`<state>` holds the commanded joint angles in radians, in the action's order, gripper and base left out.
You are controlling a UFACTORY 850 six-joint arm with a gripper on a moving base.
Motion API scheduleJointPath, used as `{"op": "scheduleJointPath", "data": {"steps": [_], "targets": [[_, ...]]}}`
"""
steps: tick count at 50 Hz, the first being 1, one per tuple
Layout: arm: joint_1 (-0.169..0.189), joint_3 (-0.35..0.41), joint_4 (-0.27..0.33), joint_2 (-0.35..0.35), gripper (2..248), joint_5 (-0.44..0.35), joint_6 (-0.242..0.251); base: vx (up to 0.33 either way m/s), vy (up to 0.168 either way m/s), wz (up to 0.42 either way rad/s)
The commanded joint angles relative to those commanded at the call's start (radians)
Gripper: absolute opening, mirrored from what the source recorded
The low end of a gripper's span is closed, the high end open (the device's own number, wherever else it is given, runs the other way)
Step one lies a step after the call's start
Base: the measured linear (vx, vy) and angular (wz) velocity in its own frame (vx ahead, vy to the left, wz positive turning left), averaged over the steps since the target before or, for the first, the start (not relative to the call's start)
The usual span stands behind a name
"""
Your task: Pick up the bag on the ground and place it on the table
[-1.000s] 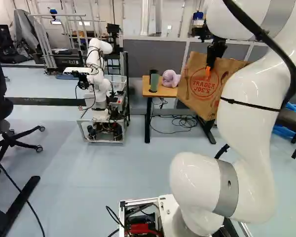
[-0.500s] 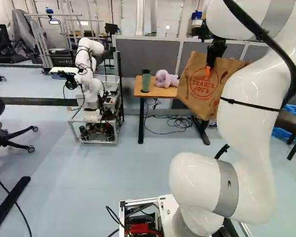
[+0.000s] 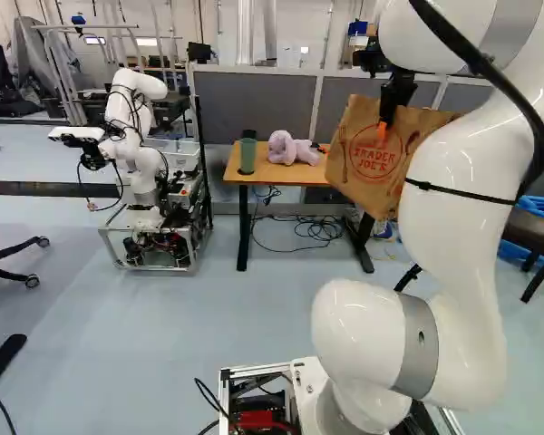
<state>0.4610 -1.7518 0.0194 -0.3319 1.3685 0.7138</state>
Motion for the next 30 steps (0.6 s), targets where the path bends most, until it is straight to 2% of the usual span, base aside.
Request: {"op": "scheduleJointPath", "data": {"steps": [30], "targets": [[0.000,0.000,0.000,0.000,21,0.000,0.000,0.148,-0.208,0.003]]}}
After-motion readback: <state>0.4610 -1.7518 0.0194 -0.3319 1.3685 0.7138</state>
